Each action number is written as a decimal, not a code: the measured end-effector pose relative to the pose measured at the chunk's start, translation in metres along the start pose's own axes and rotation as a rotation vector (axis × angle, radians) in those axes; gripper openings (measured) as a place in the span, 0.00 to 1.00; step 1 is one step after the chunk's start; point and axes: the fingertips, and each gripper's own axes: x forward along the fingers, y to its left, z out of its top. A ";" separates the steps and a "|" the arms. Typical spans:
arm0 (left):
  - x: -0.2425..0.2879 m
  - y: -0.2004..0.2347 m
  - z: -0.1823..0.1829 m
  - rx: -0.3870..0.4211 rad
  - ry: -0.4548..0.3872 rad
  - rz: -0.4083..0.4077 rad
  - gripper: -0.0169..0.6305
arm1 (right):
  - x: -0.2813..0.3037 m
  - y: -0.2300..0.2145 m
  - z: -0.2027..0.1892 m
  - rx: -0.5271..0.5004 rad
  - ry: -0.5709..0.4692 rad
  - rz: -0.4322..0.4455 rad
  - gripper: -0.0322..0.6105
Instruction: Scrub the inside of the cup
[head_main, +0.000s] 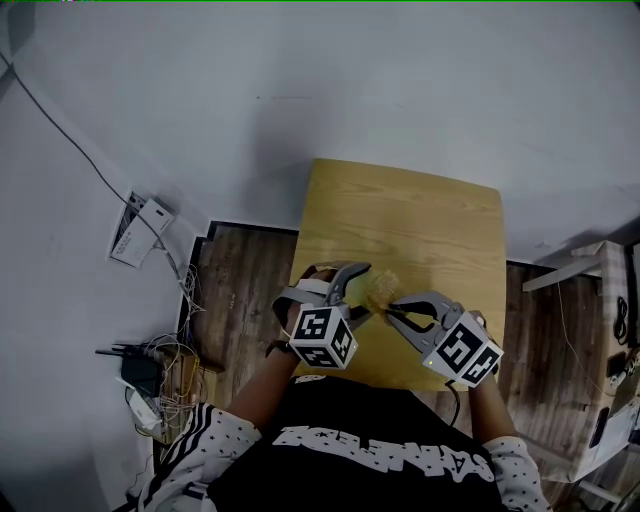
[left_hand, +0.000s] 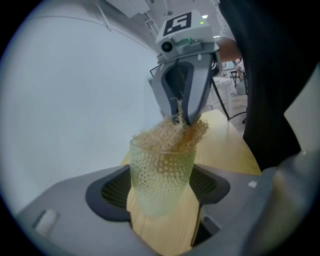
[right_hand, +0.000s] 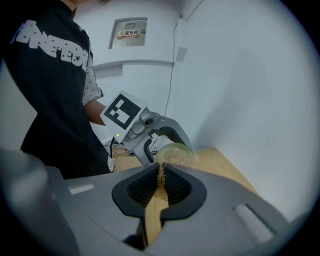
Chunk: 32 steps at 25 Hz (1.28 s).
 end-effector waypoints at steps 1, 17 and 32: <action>-0.001 0.000 0.000 0.003 0.002 0.001 0.59 | 0.002 0.001 0.000 -0.024 0.023 0.009 0.10; -0.014 0.003 0.004 0.066 -0.032 0.030 0.59 | 0.012 0.001 0.010 -0.105 0.024 0.131 0.10; -0.023 -0.002 0.025 0.096 -0.104 0.017 0.58 | 0.025 -0.004 0.021 -0.123 0.018 0.113 0.10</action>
